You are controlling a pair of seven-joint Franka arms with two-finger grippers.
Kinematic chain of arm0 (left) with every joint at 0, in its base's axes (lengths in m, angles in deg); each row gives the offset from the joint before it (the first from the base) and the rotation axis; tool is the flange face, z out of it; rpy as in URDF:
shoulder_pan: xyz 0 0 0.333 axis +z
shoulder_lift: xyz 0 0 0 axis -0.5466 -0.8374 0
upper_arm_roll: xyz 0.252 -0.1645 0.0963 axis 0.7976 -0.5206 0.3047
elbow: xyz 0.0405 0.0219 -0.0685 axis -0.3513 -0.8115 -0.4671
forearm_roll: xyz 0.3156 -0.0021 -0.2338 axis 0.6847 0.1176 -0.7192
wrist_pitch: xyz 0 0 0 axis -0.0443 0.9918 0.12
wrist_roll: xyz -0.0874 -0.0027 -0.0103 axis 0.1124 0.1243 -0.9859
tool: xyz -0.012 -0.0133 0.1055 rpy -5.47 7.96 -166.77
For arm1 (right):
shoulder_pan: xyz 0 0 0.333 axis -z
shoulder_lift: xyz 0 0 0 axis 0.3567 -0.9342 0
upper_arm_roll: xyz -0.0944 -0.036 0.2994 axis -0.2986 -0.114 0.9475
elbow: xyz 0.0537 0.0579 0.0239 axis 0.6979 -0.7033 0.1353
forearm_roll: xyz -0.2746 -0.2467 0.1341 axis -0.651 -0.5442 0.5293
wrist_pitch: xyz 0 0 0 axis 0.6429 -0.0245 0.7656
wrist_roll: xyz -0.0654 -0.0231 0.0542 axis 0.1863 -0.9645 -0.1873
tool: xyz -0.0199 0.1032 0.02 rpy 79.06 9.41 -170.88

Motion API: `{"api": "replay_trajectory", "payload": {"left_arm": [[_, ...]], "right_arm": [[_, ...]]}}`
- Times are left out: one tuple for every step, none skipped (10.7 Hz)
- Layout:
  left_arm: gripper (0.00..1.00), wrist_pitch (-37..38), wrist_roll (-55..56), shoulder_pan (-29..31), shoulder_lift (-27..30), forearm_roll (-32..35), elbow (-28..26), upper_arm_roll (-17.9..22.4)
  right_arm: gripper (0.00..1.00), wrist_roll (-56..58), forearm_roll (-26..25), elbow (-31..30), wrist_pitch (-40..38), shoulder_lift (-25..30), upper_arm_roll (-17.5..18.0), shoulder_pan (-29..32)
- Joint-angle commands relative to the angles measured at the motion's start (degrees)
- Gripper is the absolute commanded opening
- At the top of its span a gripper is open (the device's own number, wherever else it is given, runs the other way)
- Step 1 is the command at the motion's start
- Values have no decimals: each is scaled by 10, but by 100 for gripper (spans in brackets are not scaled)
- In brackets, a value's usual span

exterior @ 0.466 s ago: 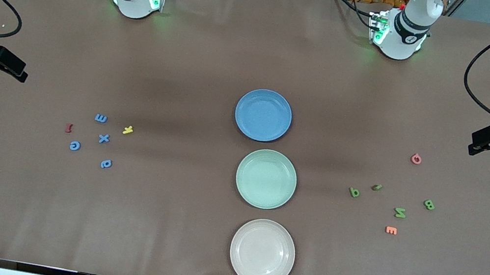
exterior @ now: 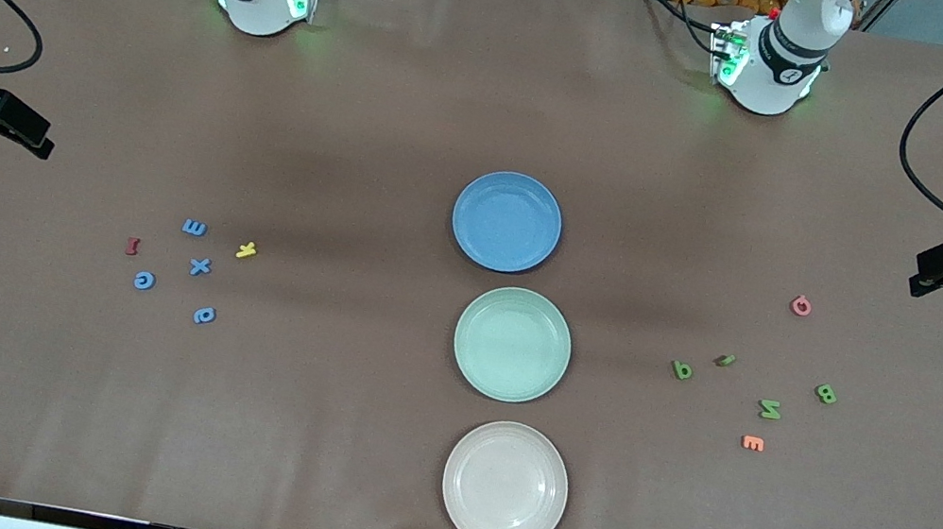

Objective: Sort letters by color into matching plates
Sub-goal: 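Move both grippers from rest down toward their groups of foam letters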

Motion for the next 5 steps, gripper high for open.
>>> {"api": "replay_trajectory", "payload": {"left_arm": [[100, 2, -9, -5, -13, 8, -2, -1], [100, -14, -8, -4, -27, 6, -5, -3], [100, -35, -8, -1, -41, 6, -8, -3], [100, -49, -8, -1, -52, 6, -8, -4], [100, -56, -5, -4, -65, 6, -8, -4]], "right_arm": [[100, -5, -6, 14, -4, -9, -3, -5], [100, -5, -6, 14, -4, -9, -3, -5], [100, -5, -6, 14, -4, -9, -3, -5], [100, -5, -6, 13, -4, -10, -3, -5], [100, -5, -3, 9, -2, -9, -3, -4]]}}
